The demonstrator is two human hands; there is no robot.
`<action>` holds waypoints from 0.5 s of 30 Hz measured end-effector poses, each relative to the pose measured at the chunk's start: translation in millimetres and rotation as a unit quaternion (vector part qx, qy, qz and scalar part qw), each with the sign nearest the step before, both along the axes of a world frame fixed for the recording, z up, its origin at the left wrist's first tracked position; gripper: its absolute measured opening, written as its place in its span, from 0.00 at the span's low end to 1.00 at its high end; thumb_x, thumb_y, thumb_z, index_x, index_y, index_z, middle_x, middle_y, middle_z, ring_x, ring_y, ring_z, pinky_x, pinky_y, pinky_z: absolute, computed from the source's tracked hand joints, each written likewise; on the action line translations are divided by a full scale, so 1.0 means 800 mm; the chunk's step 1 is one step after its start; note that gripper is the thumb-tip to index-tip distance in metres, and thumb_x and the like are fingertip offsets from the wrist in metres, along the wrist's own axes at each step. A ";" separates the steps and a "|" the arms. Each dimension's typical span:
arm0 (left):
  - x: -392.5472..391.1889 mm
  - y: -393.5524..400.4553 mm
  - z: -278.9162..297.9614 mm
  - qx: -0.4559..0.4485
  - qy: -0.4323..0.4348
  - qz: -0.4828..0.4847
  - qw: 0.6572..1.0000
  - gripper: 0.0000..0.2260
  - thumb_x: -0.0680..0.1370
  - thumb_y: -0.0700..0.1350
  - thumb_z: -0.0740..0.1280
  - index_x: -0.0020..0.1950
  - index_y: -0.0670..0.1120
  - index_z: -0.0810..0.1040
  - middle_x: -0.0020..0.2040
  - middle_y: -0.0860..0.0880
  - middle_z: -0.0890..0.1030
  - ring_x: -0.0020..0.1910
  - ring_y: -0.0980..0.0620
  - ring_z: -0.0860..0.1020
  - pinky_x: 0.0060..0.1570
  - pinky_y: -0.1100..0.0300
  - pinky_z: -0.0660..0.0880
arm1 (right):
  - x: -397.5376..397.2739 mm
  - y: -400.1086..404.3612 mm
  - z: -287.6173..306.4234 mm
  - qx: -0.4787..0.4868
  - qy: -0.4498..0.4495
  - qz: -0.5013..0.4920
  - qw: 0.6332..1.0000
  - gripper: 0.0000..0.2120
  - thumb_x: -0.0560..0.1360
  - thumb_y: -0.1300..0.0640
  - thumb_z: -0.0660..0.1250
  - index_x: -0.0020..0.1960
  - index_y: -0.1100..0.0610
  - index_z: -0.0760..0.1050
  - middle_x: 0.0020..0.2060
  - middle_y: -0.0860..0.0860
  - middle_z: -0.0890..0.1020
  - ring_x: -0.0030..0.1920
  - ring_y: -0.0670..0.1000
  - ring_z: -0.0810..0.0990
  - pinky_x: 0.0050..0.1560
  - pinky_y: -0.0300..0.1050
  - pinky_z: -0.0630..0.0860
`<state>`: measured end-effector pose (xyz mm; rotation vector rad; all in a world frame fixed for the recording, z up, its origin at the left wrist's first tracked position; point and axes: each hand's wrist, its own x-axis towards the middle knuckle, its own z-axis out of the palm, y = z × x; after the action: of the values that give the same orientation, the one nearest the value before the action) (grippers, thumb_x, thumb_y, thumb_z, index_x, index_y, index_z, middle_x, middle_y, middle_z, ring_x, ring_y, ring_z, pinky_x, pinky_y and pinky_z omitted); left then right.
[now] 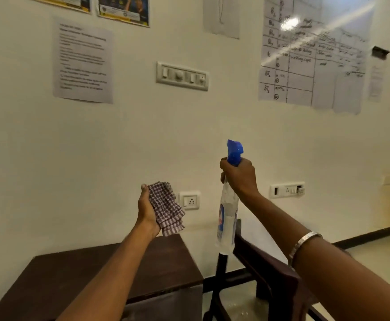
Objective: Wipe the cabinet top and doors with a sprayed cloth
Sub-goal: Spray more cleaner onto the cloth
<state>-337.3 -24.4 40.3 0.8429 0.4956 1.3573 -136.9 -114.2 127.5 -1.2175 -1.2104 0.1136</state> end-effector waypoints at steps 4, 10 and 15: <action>-0.038 0.005 -0.008 0.002 -0.009 0.029 1.000 0.31 0.78 0.66 0.51 0.52 0.42 0.82 0.46 0.39 0.83 0.43 0.43 0.81 0.49 0.47 0.77 | -0.049 0.020 -0.045 -0.045 -0.001 0.058 0.997 0.05 0.75 0.58 0.67 0.43 0.58 0.74 0.30 0.55 0.79 0.30 0.49 0.79 0.36 0.40 0.76; -0.094 0.015 -0.030 -0.021 0.008 0.074 0.997 0.29 0.79 0.64 0.51 0.54 0.42 0.80 0.49 0.39 0.83 0.46 0.41 0.81 0.46 0.48 0.79 | -0.135 0.039 -0.116 -0.107 -0.011 0.144 0.984 0.10 0.76 0.54 0.67 0.45 0.62 0.76 0.32 0.58 0.82 0.27 0.45 0.78 0.33 0.38 0.74; -0.133 0.019 -0.051 -0.046 0.021 0.087 0.995 0.30 0.79 0.64 0.49 0.55 0.42 0.79 0.50 0.38 0.83 0.49 0.40 0.81 0.44 0.48 0.79 | -0.198 0.044 -0.158 -0.149 -0.019 0.223 0.963 0.11 0.76 0.54 0.68 0.45 0.63 0.77 0.36 0.60 0.81 0.32 0.49 0.78 0.34 0.39 0.77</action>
<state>-443.9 -9.2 -0.4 0.7669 0.6733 1.4665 -295.2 -79.2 0.7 -1.1843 -1.5263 0.6285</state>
